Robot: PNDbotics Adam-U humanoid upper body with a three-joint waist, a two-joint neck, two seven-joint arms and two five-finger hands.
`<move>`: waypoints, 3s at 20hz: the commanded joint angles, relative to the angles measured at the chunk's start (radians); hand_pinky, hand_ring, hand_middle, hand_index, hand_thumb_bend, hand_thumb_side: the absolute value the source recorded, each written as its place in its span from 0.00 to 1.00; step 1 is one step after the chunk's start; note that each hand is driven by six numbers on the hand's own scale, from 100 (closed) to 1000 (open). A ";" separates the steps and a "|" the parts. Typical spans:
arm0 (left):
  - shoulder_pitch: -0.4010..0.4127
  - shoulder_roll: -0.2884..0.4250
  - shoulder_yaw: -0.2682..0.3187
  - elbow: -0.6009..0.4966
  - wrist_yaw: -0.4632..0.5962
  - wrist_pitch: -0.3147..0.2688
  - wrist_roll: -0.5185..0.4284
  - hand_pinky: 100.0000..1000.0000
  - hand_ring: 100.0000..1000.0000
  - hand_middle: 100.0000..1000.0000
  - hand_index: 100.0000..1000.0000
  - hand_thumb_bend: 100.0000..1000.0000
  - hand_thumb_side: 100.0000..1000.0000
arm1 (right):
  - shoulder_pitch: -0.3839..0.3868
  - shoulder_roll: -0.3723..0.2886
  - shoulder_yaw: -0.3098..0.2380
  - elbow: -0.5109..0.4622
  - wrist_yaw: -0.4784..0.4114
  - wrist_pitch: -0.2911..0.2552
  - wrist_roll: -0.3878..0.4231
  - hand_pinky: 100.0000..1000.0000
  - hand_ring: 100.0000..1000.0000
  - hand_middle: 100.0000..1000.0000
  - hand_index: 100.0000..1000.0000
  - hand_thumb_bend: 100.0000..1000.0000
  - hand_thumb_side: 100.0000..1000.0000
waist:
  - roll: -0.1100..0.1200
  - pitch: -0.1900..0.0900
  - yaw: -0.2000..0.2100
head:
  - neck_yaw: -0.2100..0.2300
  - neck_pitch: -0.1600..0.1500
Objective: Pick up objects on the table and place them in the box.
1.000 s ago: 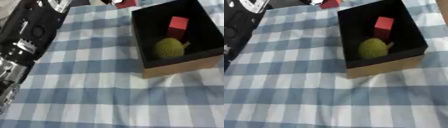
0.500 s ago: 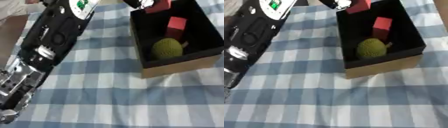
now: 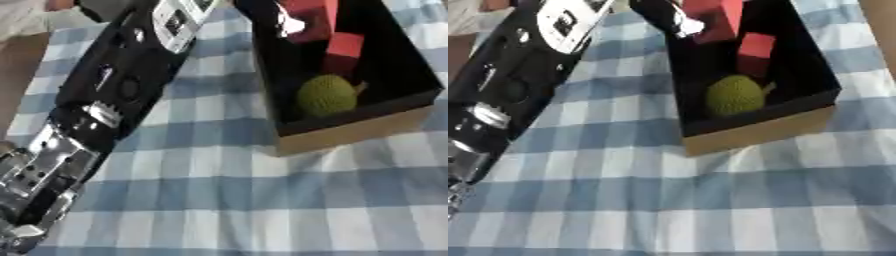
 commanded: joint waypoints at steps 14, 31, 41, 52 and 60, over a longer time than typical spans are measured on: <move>0.015 -0.004 0.005 0.047 -0.115 -0.153 -0.074 0.95 0.94 0.85 0.96 0.69 0.63 | -0.011 -0.006 0.001 -0.009 -0.013 0.005 0.005 0.89 1.00 0.34 0.82 0.00 0.41 | 0.007 -0.036 -0.009 | -0.002 -0.007; 0.045 0.029 0.027 -0.044 -0.060 -0.087 0.051 0.88 0.86 0.78 0.90 0.16 0.51 | 0.003 -0.017 0.000 -0.009 -0.020 0.005 -0.004 0.88 1.00 0.35 0.82 0.00 0.41 | -0.004 -0.070 0.010 | -0.012 0.030; 0.147 0.204 0.082 -0.504 0.466 0.178 0.379 0.82 0.79 0.72 0.87 0.00 0.52 | 0.048 -0.048 -0.019 -0.009 -0.007 -0.015 -0.048 0.88 1.00 0.36 0.81 0.00 0.41 | -0.045 -0.130 0.066 | -0.063 0.102; 0.290 0.342 0.195 -0.703 0.609 0.235 0.495 0.80 0.78 0.72 0.88 0.00 0.52 | 0.085 -0.060 -0.064 -0.009 0.027 -0.048 -0.124 0.87 0.99 0.39 0.82 0.00 0.41 | -0.128 -0.166 0.136 | -0.142 0.116; 0.489 0.334 0.264 -0.873 0.731 0.205 0.617 0.81 0.79 0.73 0.90 0.01 0.54 | 0.067 -0.066 -0.076 -0.009 0.052 -0.077 -0.169 0.87 0.97 0.42 0.82 0.00 0.41 | -0.163 -0.160 0.120 | -0.152 0.105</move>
